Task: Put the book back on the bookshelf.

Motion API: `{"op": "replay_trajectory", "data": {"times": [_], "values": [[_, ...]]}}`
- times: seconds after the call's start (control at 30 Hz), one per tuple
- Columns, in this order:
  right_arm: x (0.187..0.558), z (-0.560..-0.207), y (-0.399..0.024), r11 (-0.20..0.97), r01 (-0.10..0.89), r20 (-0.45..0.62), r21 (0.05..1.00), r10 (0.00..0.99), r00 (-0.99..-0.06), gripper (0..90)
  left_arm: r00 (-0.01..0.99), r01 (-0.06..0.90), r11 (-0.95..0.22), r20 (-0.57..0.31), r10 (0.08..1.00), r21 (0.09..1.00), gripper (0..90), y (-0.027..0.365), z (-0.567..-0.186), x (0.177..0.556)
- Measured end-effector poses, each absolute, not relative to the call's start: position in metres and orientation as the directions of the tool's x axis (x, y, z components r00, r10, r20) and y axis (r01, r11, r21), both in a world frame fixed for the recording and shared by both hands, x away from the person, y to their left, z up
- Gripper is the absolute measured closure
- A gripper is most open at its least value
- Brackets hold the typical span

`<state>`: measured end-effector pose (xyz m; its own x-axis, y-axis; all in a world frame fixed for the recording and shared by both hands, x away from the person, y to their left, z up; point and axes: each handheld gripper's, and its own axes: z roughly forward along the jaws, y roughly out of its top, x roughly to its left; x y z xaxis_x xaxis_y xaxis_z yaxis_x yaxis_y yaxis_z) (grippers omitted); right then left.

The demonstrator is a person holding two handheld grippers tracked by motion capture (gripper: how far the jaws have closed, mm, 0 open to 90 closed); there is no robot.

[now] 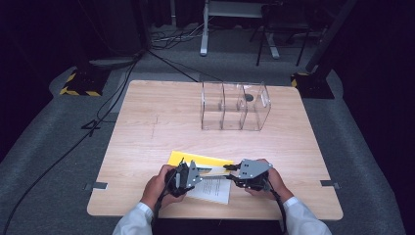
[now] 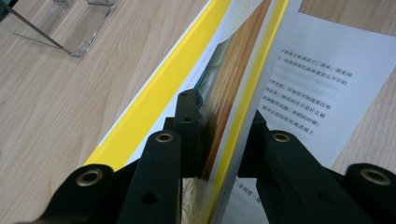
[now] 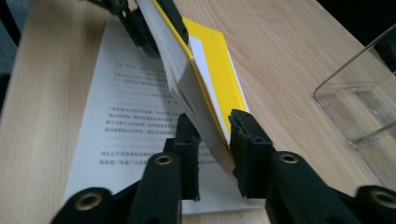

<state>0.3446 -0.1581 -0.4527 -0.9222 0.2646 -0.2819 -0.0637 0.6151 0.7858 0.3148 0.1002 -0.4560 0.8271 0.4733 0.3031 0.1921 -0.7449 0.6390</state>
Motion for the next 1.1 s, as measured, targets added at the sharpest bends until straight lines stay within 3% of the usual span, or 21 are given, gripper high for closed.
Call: {"op": "replay_trajectory", "data": {"times": [0.13, 0.3, 0.6, 1.1], "values": [[0.350, -0.448, -0.172, 0.563, -0.011, -0.234, 0.826, 0.325, -0.916, 52.8, 0.830, 0.195, -0.721, 0.281, 0.483, 0.665, 77.0, 0.106, -0.455, 0.315], [0.367, -0.453, -0.201, 0.546, 0.091, -0.187, 0.833, 0.432, -0.882, 47.1, 0.831, 0.208, -0.687, 0.245, 0.499, 0.696, 77.2, 0.114, -0.453, 0.316], [0.391, -0.476, -0.216, 0.558, 0.224, -0.108, 0.799, 0.500, -0.859, 43.6, 0.831, 0.201, -0.677, 0.243, 0.501, 0.708, 77.7, 0.118, -0.453, 0.316], [0.385, -0.489, -0.190, 0.561, 0.226, -0.064, 0.797, 0.450, -0.891, 40.4, 0.825, 0.210, -0.636, 0.214, 0.523, 0.743, 78.4, 0.127, -0.451, 0.317]]}}
